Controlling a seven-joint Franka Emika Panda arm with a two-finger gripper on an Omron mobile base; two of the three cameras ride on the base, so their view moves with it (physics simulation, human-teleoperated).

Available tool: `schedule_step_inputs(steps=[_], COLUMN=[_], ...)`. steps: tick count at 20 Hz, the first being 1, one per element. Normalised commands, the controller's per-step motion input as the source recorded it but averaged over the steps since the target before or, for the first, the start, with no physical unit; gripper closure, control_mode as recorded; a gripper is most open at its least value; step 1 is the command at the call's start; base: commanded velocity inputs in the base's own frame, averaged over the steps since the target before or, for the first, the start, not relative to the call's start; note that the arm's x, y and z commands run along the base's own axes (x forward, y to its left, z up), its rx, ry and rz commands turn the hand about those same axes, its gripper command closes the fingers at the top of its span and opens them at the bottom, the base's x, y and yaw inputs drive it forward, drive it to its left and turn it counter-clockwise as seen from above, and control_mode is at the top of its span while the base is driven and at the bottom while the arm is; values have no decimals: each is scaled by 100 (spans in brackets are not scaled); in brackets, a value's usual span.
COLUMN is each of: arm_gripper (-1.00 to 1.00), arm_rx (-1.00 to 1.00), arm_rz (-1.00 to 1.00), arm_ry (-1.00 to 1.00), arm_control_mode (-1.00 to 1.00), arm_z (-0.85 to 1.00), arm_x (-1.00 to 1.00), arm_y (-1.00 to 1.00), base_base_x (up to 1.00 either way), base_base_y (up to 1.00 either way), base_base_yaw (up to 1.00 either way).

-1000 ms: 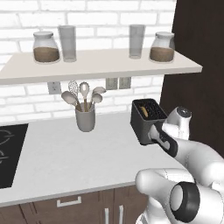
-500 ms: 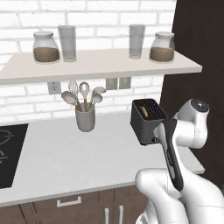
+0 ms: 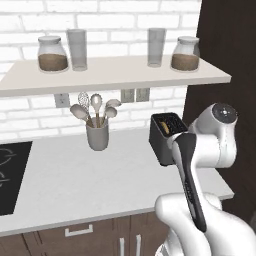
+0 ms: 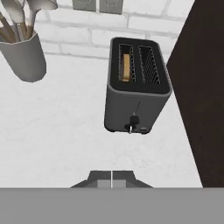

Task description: Start the toaster. Once the lever pops up, take the bread to the plate on the dining counter.

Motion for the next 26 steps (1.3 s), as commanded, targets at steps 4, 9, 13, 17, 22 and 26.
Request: schedule_step_inputs(steps=[4, 9, 13, 17, 22, 26], arm_gripper=[100, 100, 100, 100, 100, 100], arm_rx=[-3, 0, 0, 0, 0, 0], arm_rz=[0, 0, -1, 0, 0, -1], arm_ry=[-3, -4, -7, -12, -24, -11], arm_control_mode=[-100, -100, -100, -100, -100, -100], arm_z=[73, 17, 1, -2, -17, -2], arm_x=[0, 0, 0, 0, 0, 1], arm_y=[21, 0, 0, 0, 0, -2], base_base_x=[0, 0, 0, 0, 0, 0], base_base_y=[0, 0, 0, 0, 0, 0], base_base_yaw=[0, 0, 0, 0, 0, 0])
